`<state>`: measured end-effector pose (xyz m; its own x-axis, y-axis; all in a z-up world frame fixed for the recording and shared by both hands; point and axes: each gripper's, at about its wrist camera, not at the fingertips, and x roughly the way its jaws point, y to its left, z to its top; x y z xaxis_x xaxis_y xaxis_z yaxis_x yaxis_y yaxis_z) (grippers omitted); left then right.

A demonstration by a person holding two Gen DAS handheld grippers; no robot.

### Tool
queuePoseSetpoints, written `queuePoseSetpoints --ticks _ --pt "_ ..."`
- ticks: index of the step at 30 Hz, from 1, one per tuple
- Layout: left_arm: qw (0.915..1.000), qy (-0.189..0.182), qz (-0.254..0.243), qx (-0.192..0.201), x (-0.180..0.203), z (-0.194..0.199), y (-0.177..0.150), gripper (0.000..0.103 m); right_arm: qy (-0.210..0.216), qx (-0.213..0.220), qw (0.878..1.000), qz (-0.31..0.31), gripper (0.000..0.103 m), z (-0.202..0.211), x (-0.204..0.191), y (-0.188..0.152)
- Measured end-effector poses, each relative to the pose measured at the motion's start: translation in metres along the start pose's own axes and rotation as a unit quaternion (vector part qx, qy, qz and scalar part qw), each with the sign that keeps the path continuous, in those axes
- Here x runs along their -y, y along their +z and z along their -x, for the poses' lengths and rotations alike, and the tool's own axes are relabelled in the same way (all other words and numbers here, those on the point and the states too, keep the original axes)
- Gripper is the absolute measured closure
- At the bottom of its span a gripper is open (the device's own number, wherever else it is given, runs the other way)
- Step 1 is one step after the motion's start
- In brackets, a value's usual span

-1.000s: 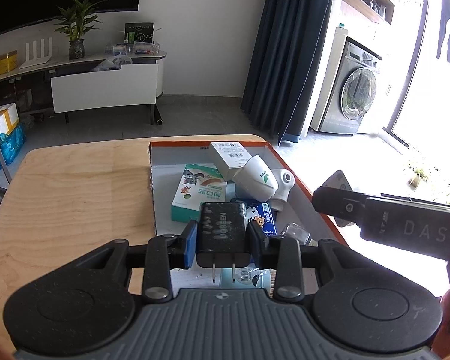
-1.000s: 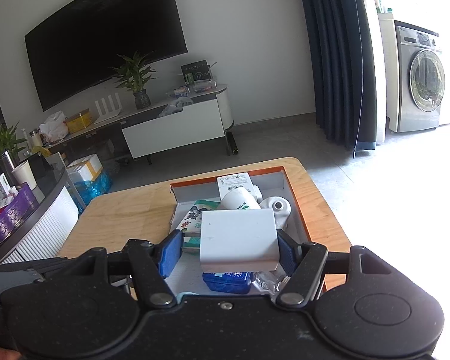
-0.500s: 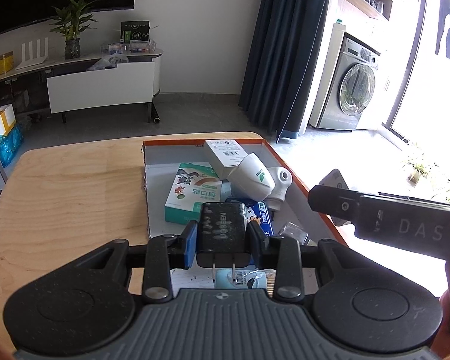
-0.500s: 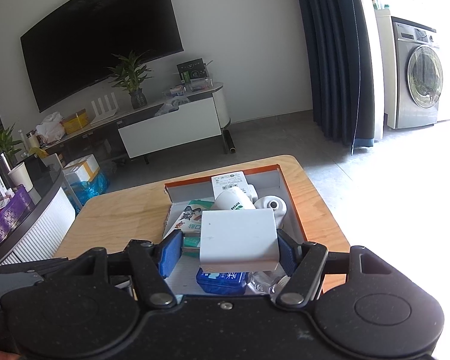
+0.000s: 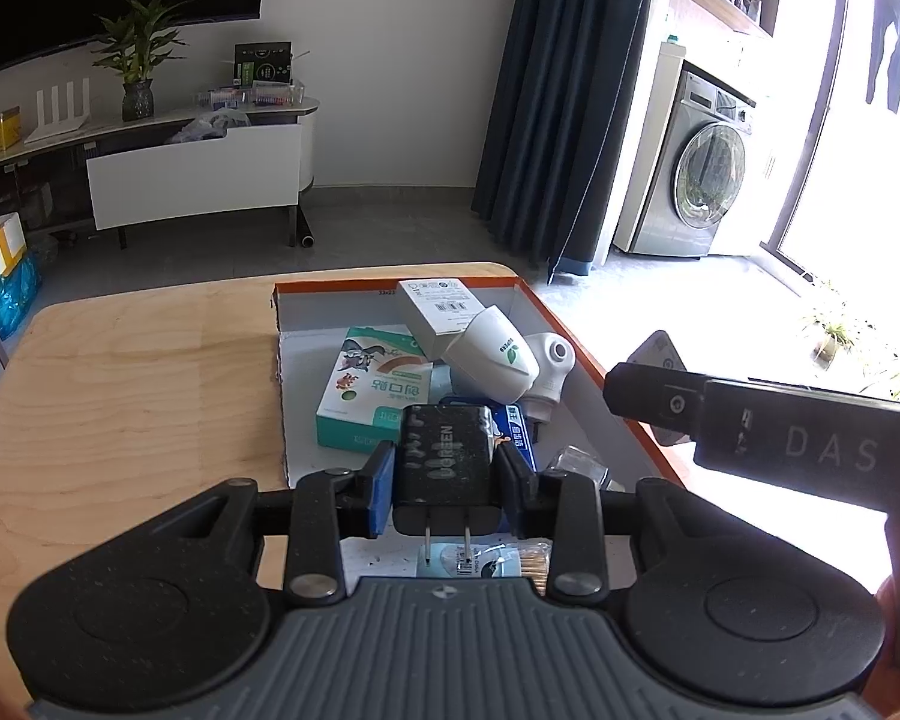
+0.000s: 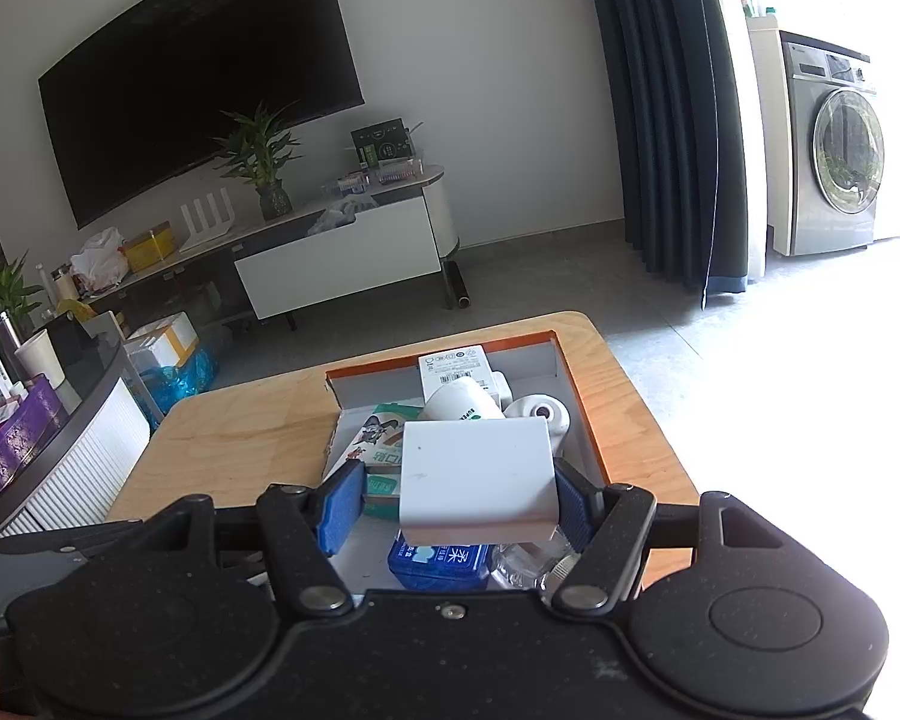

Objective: Organize rigid objects
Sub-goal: 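Lower black charger and white charger into the tray with both tools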

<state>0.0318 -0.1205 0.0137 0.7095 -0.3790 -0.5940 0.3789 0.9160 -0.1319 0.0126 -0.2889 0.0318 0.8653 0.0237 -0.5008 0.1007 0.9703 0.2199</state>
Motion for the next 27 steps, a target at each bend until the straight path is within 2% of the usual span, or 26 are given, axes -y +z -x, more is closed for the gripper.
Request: queuePoseSetpoints --ticks 27 --pt "0.9999 -0.006 -0.01 -0.006 0.01 -0.012 0.007 0.067 0.004 0.005 1.0 -0.005 0.024 -0.004 0.005 0.007"
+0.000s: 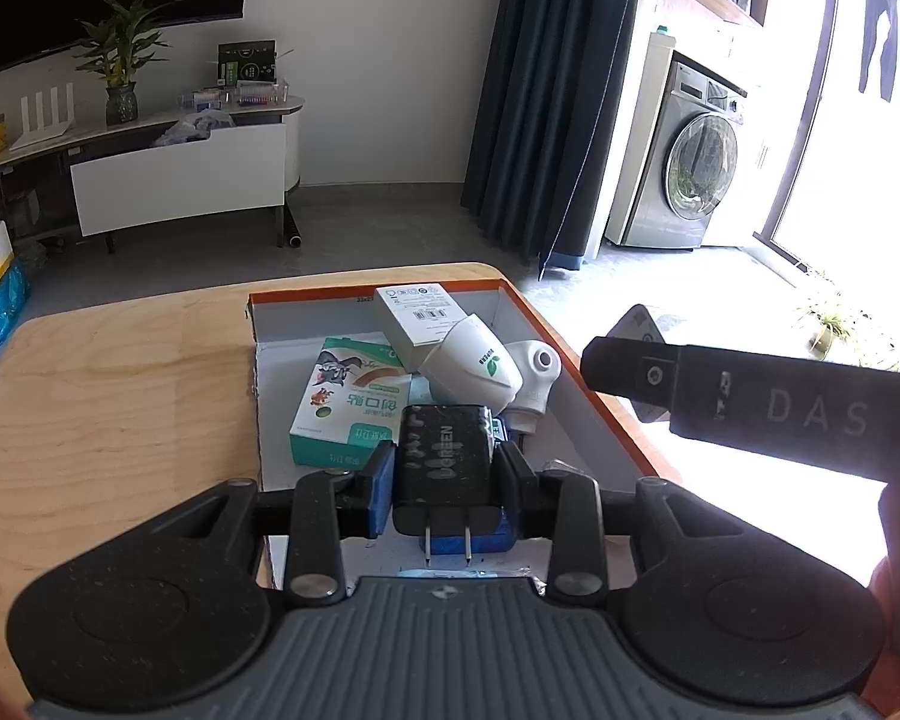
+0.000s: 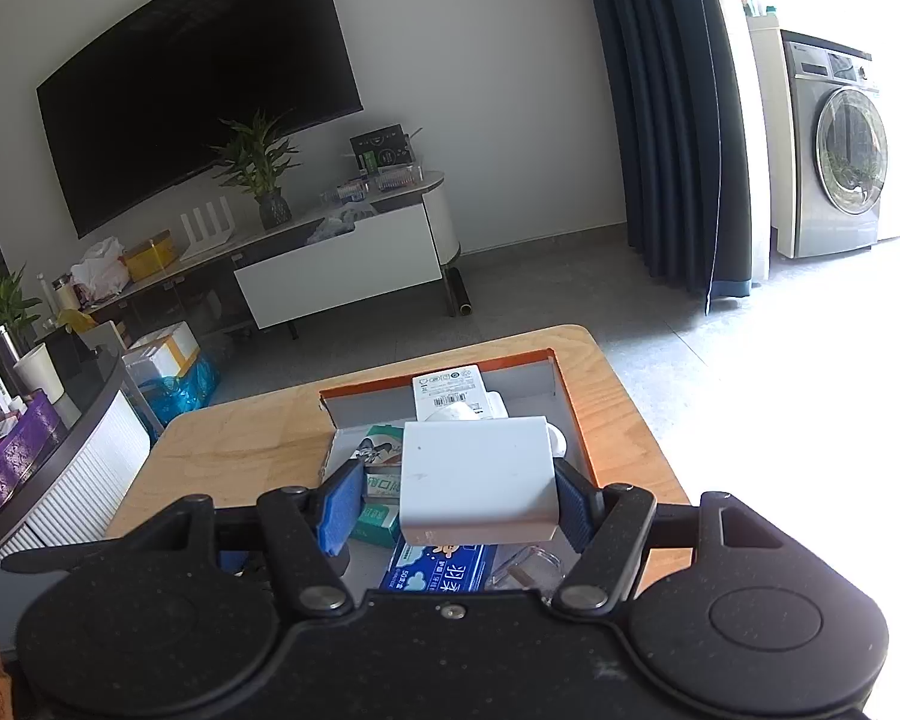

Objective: Organize rigid objects
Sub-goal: 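Lower black charger and white charger into the tray with both tools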

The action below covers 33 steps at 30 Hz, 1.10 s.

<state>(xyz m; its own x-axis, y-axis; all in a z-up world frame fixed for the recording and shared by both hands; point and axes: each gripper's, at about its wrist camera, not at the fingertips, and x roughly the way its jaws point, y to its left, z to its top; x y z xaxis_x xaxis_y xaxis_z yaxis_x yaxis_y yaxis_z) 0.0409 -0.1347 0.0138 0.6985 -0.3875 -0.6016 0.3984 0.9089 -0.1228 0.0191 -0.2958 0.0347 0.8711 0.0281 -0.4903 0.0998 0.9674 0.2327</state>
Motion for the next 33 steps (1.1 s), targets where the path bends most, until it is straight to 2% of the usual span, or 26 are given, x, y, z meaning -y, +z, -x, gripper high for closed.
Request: queuePoseSetpoints --ticks 33 --pt "0.9999 -0.003 0.008 -0.012 0.0 -0.017 0.006 0.067 0.006 -0.009 1.0 0.002 0.024 -0.017 0.006 0.01"
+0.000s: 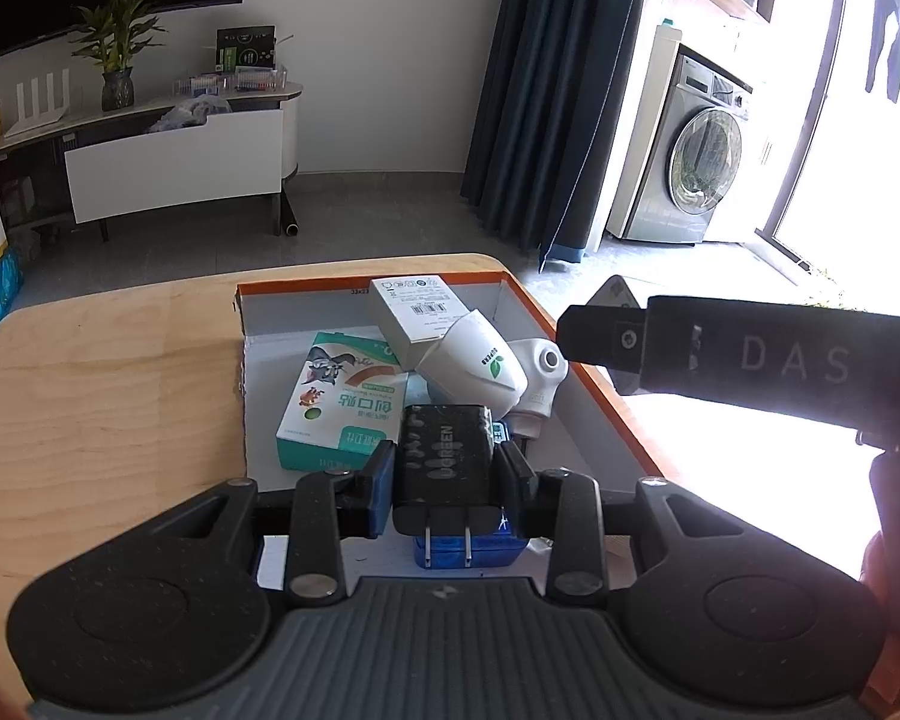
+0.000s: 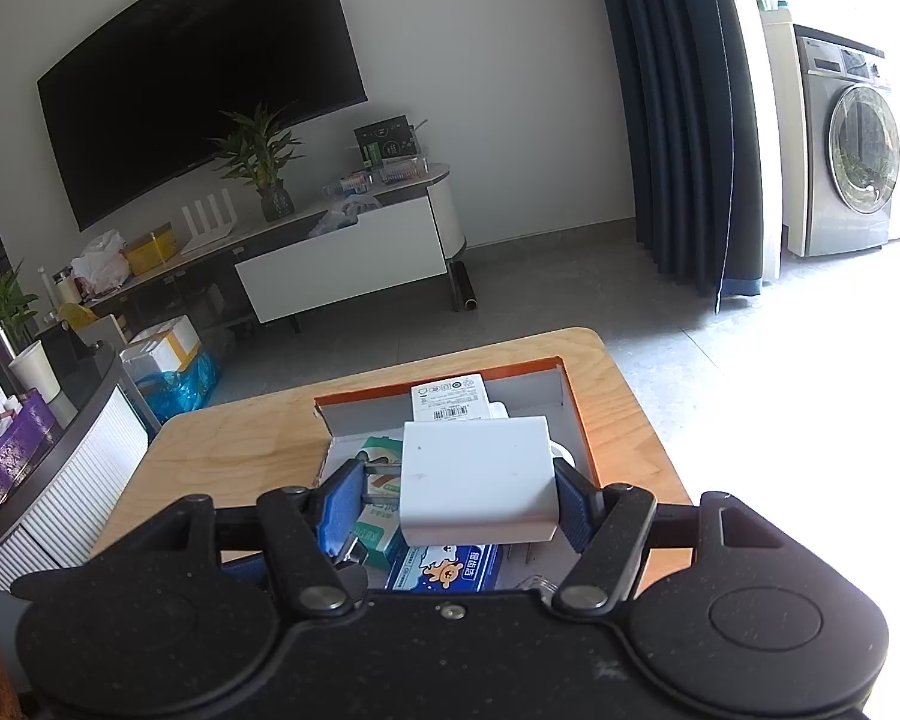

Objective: Organize rigid objects
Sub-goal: 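Lower black charger and white charger into the tray with both tools, then release white charger with right tool while left tool releases black charger into tray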

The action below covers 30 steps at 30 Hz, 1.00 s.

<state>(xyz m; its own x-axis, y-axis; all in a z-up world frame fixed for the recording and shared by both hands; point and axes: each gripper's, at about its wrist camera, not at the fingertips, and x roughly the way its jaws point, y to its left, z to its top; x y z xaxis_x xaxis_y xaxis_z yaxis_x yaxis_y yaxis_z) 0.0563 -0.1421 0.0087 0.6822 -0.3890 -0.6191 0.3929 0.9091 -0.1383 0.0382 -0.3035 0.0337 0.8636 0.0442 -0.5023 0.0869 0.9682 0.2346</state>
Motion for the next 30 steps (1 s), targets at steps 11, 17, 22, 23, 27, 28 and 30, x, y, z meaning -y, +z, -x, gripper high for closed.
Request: queuePoseSetpoints --ticks 11,17,22,23,27,28,30 --pt "1.0 -0.002 0.0 -0.002 0.002 -0.005 0.002 0.067 0.001 -0.001 1.0 0.002 0.024 -0.002 -0.001 0.002" --pt "1.0 -0.003 0.0 -0.005 0.003 -0.009 0.002 0.067 0.001 -0.001 1.0 0.002 0.024 -0.002 0.0 0.003" --pt "1.0 -0.004 0.001 -0.008 0.001 -0.011 0.003 0.067 -0.002 -0.005 1.0 0.001 0.024 -0.007 0.003 0.004" --pt "1.0 -0.004 0.0 -0.008 0.001 -0.012 0.003 0.067 -0.002 -0.006 1.0 0.001 0.024 -0.009 0.004 0.004" --pt "0.9999 -0.005 0.004 -0.01 0.0 -0.013 0.003 0.067 -0.004 -0.01 1.0 0.001 0.024 -0.019 0.008 0.007" --pt "0.9999 -0.005 0.004 -0.011 -0.001 -0.014 0.003 0.067 -0.003 -0.011 1.0 0.001 0.024 -0.021 0.009 0.008" --pt "0.9999 -0.006 0.005 -0.012 -0.001 -0.015 0.002 0.067 -0.003 -0.014 1.0 0.001 0.024 -0.027 0.011 0.01"
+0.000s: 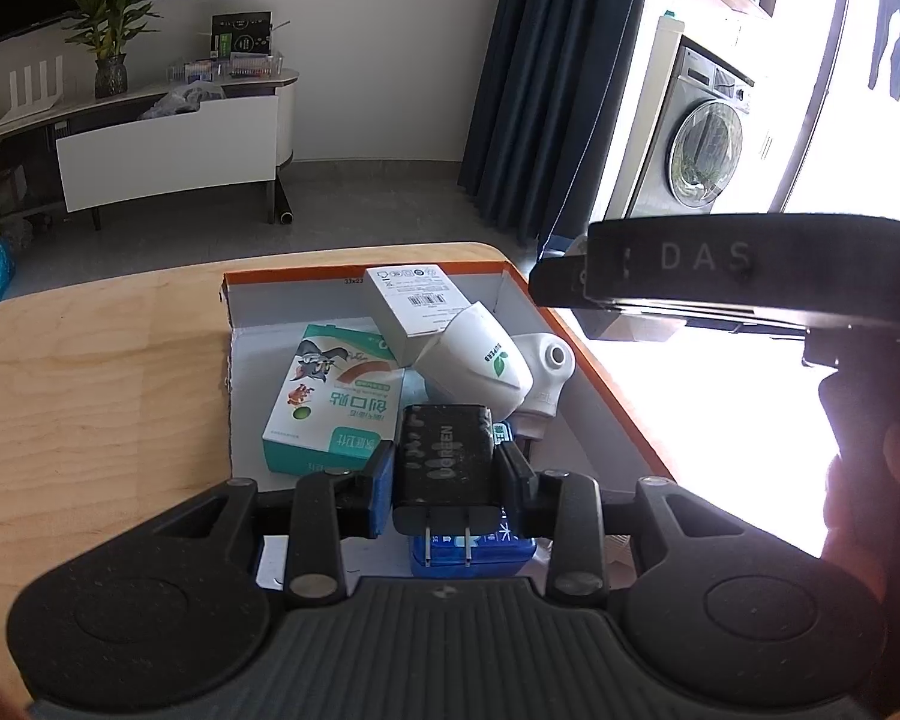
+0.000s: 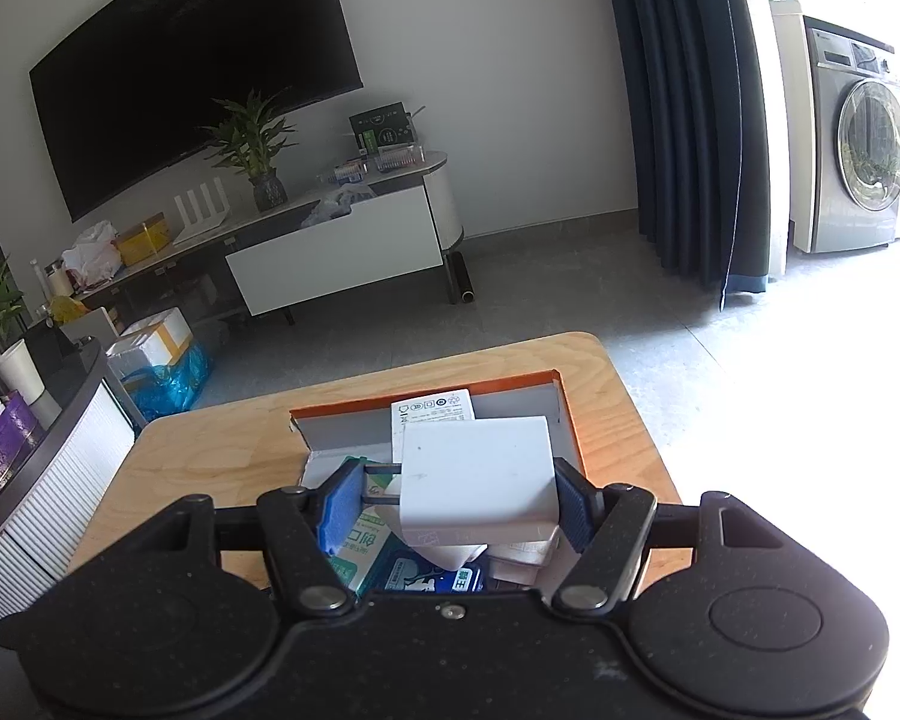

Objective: Organize rigid objects
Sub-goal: 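Release white charger with right tool while left tool releases black charger into tray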

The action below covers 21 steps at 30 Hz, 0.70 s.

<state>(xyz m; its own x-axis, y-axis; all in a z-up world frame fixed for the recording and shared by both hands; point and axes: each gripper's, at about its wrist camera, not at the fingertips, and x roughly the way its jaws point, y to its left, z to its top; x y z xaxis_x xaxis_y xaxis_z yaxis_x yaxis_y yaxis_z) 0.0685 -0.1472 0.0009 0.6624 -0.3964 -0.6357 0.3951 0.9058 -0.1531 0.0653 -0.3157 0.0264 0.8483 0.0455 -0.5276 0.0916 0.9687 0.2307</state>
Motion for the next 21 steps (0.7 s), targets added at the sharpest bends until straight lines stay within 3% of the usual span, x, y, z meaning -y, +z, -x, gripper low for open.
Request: queuePoseSetpoints --ticks 8,13,21 --pt "1.0 -0.001 0.002 -0.001 -0.002 -0.004 0.0 0.067 0.016 -0.015 1.0 -0.019 0.024 -0.03 0.01 0.015" --pt "1.0 -0.003 0.001 -0.004 -0.003 -0.006 -0.001 0.067 0.044 0.004 0.999 -0.029 0.021 -0.044 0.015 0.024" --pt "0.9999 -0.007 0.003 -0.008 0.0 -0.006 -0.003 0.067 0.029 0.026 0.999 -0.021 0.021 -0.02 0.016 0.027"
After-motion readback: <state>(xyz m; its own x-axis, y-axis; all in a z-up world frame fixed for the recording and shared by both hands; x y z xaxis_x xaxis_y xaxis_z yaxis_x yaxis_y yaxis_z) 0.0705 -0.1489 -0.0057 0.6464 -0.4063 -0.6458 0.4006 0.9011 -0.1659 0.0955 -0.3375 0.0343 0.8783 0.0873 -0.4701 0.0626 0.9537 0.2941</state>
